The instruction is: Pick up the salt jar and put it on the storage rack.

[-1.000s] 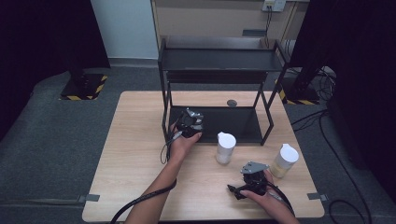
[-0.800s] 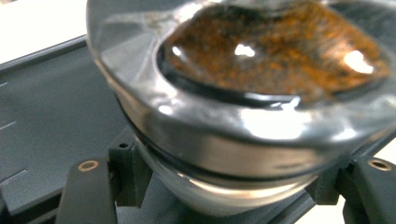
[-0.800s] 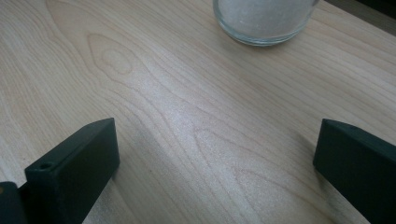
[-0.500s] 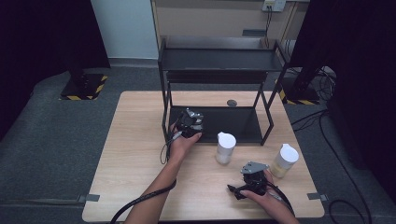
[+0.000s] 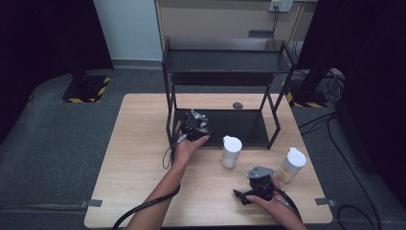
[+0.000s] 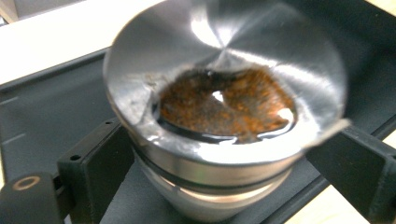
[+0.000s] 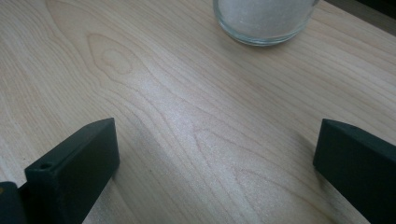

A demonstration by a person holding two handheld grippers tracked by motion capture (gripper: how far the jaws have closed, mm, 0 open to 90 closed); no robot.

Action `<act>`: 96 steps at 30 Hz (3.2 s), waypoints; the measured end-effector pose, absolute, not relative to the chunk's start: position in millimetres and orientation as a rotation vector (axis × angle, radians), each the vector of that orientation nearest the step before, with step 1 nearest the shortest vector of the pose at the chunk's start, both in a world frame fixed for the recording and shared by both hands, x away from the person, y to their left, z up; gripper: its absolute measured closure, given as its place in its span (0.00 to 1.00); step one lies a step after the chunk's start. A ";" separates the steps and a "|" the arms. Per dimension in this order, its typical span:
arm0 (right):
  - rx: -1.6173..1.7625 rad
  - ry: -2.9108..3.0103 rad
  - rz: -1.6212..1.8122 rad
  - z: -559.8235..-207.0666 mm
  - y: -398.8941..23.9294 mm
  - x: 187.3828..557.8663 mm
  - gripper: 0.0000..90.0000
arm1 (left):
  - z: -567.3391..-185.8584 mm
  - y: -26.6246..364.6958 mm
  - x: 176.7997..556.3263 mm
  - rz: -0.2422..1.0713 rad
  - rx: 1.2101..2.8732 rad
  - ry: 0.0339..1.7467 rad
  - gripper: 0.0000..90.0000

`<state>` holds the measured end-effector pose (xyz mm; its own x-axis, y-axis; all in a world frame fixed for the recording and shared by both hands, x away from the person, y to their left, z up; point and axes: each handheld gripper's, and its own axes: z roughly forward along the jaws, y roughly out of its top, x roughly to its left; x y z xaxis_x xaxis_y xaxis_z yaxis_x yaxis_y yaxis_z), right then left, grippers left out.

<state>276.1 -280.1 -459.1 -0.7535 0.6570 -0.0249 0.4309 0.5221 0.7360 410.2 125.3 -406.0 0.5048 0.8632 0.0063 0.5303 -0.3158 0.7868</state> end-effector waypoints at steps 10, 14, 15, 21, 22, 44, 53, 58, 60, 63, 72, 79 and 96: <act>0.908 2.466 1.069 -459.1 -280.1 276.2 0.01 | -394.2 127.3 399.2 0.600 1.963 1.103 0.07; 0.908 2.466 1.069 -459.1 -280.1 276.2 0.01 | -391.4 127.2 393.7 0.620 1.937 1.087 0.06; 0.908 2.466 1.069 -459.1 -280.1 276.2 0.01 | -390.7 127.6 392.5 0.625 1.936 1.076 0.06; 0.907 2.465 1.069 -459.2 -280.1 276.1 0.01 | -384.4 131.1 382.9 0.657 1.903 1.058 0.06; 0.907 2.466 1.069 -459.1 -280.1 276.2 0.01 | -383.2 131.9 381.0 0.659 1.899 1.053 0.06; 0.906 2.467 1.069 -459.0 -280.1 276.8 0.01 | -329.3 168.4 313.6 0.698 1.880 0.823 0.06; 0.908 2.468 1.070 -458.9 -280.0 276.8 0.01 | -323.1 196.5 283.2 0.661 1.935 0.772 0.05; 0.908 2.467 1.070 -459.0 -280.0 276.8 0.01 | -327.1 213.9 270.3 0.635 1.969 0.744 0.05; 0.907 2.467 1.070 -459.0 -280.1 276.8 0.01 | -331.3 220.1 265.3 0.629 1.984 0.733 0.05; 0.908 2.467 1.070 -459.0 -280.0 276.8 0.01 | -338.8 227.2 260.0 0.626 2.020 0.731 0.05; 0.908 2.467 1.070 -459.0 -280.0 276.7 0.01 | -374.6 239.8 265.3 0.558 2.082 0.767 0.04; 0.908 2.467 1.070 -459.0 -280.0 276.7 0.01 | -396.9 237.4 272.9 0.502 2.131 0.768 0.04; 0.907 2.467 1.070 -459.0 -280.0 276.8 0.01 | -434.0 244.6 275.1 0.470 2.123 0.850 0.04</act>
